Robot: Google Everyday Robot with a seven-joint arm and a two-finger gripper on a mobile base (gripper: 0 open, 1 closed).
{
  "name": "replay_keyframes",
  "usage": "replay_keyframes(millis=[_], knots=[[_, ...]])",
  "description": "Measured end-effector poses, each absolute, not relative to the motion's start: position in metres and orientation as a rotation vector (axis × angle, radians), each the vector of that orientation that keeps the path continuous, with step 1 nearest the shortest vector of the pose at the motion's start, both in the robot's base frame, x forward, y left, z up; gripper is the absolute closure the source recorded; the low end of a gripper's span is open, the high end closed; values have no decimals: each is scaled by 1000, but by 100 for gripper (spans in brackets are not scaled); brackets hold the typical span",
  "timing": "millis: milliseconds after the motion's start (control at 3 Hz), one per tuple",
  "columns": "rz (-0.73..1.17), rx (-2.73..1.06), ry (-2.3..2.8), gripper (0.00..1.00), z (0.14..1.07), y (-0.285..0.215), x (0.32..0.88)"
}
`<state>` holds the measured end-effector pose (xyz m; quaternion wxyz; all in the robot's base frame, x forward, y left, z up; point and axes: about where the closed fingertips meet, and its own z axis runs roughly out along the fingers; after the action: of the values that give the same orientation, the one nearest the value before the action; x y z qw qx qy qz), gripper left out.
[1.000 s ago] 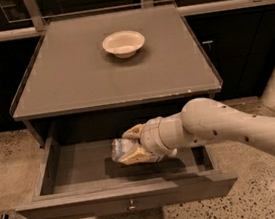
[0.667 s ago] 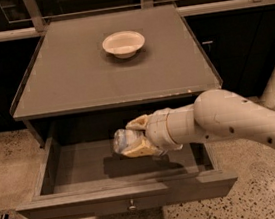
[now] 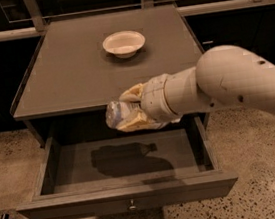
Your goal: Pick blue plastic bottle from top drawer and place on counter
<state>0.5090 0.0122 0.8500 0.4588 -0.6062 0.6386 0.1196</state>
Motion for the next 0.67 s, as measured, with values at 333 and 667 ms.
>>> replay_keyframes(millis=[333,667], knots=[[290,-1496,1566,100,855,14,510],[315,-1498,1555,100,852,19,508]])
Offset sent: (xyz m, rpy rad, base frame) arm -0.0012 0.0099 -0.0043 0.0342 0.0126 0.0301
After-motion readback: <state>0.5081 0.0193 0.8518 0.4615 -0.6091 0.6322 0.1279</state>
